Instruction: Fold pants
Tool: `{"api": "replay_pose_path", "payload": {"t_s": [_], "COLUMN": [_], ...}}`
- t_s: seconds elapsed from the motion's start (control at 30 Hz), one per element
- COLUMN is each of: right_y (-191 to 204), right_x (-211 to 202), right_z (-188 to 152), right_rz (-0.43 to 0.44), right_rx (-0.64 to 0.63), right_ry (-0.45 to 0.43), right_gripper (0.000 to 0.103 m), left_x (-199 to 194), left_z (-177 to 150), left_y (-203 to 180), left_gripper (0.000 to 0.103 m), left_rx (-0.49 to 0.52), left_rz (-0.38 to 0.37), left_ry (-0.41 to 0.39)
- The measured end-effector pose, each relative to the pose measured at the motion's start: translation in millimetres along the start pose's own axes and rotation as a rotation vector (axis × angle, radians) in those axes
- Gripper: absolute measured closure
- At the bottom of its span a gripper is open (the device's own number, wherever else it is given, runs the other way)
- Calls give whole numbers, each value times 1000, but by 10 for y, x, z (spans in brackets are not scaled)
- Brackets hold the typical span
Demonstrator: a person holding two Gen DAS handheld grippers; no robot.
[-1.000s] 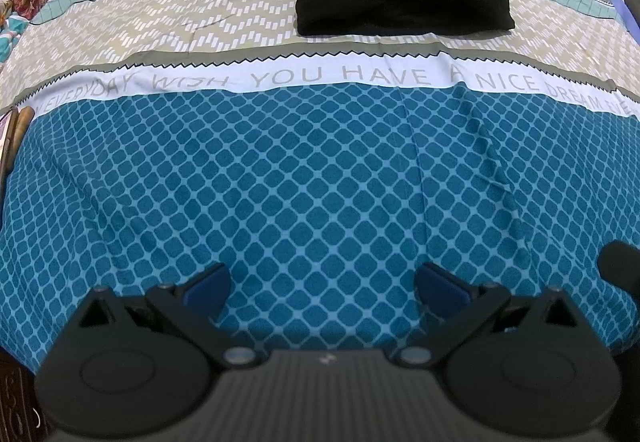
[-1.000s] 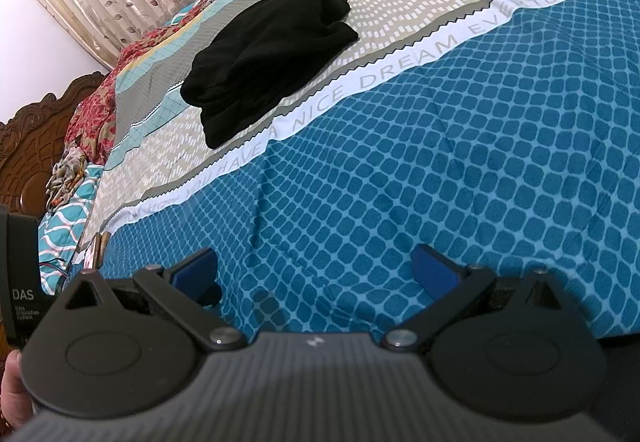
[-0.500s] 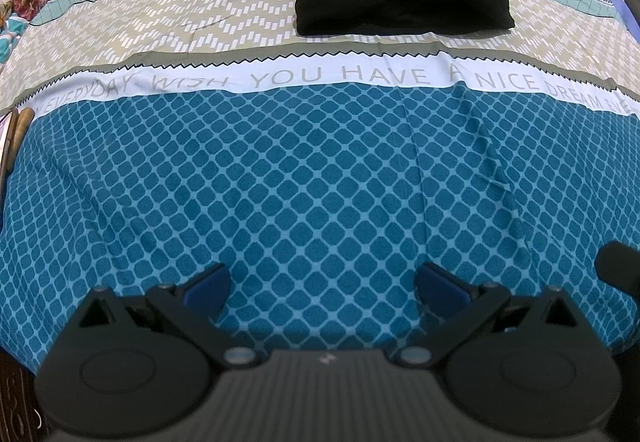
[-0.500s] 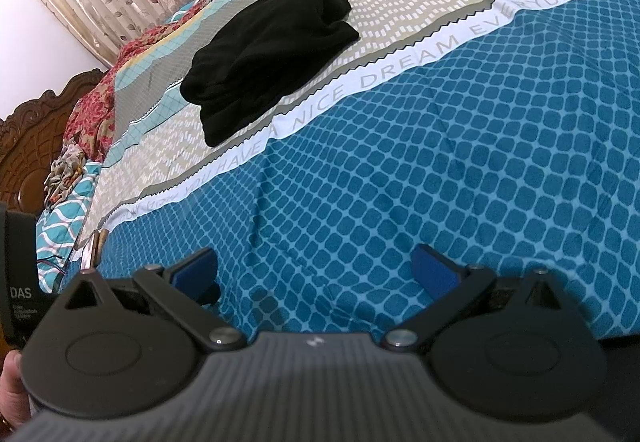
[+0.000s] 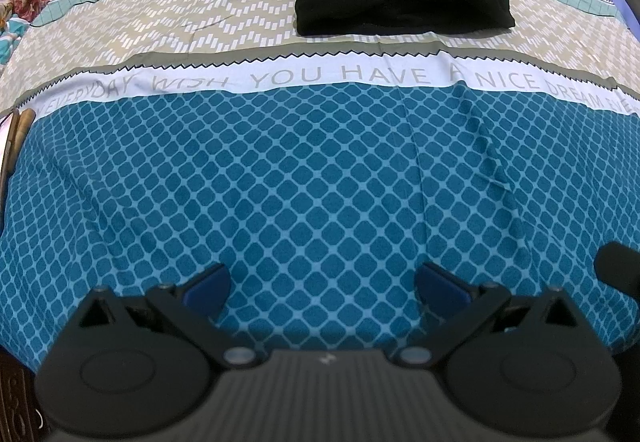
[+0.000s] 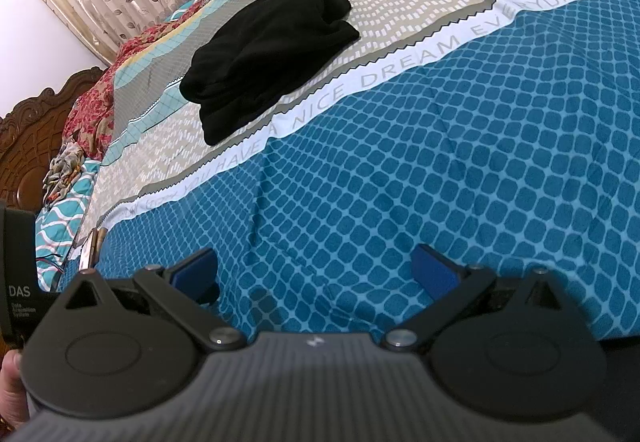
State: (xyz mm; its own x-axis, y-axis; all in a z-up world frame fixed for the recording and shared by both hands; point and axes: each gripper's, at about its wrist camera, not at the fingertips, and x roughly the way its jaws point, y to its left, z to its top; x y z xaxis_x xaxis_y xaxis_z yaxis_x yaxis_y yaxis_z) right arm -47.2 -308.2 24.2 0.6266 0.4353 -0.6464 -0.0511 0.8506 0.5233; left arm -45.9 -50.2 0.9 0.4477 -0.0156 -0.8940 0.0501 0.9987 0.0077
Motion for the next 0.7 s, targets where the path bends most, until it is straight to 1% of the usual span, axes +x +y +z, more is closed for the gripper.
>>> {"api": "replay_pose_path", "payload": {"t_s": [0.5, 0.7], "right_y": [-5, 100], "right_x": [-14, -9], "right_z": [8, 29], "right_rz": [2, -39], "right_rx": [1, -36], "right_ry": [3, 25], "right_gripper": [0, 0], "left_x": [-16, -80], "left_z": [-8, 3], "left_y": [9, -8], "left_gripper": [0, 0], "left_rx": [5, 21], "left_rz": [-1, 8], "left_ry": [-4, 2]}}
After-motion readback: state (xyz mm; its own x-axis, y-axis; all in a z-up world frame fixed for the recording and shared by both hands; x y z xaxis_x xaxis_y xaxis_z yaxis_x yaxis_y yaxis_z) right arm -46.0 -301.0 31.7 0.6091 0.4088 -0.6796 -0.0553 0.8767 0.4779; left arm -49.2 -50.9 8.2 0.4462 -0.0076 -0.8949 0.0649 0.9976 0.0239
